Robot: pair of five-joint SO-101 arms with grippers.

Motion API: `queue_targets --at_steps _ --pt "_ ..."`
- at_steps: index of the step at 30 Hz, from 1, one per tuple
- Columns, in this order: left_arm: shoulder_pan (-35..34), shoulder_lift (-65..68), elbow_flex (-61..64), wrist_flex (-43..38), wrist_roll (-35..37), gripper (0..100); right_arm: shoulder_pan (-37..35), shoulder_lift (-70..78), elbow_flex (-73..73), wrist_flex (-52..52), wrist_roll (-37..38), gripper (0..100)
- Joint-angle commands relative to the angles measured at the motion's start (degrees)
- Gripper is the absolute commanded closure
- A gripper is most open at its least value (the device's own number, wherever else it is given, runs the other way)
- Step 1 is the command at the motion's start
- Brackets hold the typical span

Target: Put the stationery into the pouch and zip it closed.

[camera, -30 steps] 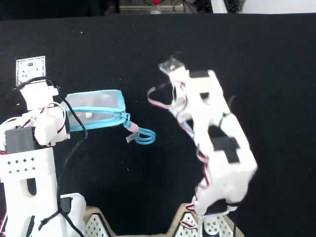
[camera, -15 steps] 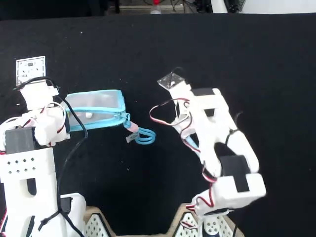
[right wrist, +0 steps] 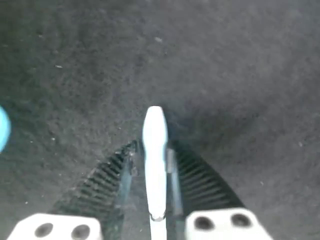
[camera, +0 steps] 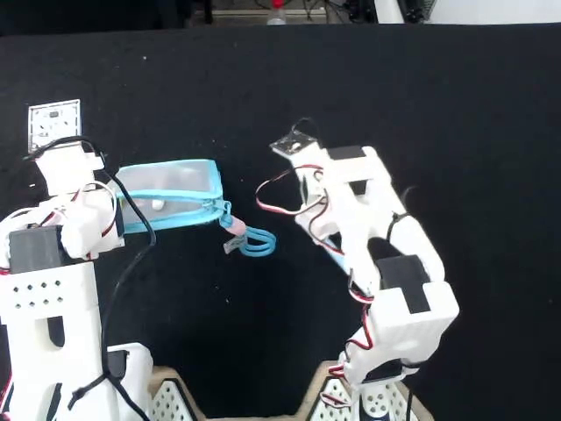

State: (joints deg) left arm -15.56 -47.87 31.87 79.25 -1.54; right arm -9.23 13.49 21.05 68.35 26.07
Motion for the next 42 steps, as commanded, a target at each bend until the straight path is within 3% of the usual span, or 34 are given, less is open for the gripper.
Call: queue_targets --at_steps 1,7,15,18,22,32,36,42 --pt "-0.75 -0.18 -0.04 -0.44 0.62 97 -2.99 -0.84 1.19 -1.93 -0.35 98.2" --pt "-0.84 -0.18 -0.04 -0.35 0.62 97 -1.14 -8.31 1.36 -0.18 -0.35 98.8" --pt "-0.84 -0.18 -0.04 -0.44 0.62 97 2.46 -36.62 1.45 7.47 -0.97 98.8" --pt "-0.57 -0.18 -0.04 -0.44 0.62 97 1.76 -47.16 1.36 6.51 -6.24 98.7" --pt "-0.57 -0.18 -0.04 -0.44 0.62 97 -3.25 -59.74 1.10 6.51 -12.75 98.7" --pt "-0.66 -0.18 -0.04 -0.44 0.62 97 -19.34 -82.15 -2.15 0.88 -20.57 98.7" --pt "-0.48 -0.18 -0.04 -0.44 0.62 97 -27.16 -87.69 -0.31 -7.74 -24.18 98.7" --pt "-0.57 -0.18 -0.04 -0.44 0.62 97 -35.78 -92.53 11.56 -29.45 -24.70 98.7"
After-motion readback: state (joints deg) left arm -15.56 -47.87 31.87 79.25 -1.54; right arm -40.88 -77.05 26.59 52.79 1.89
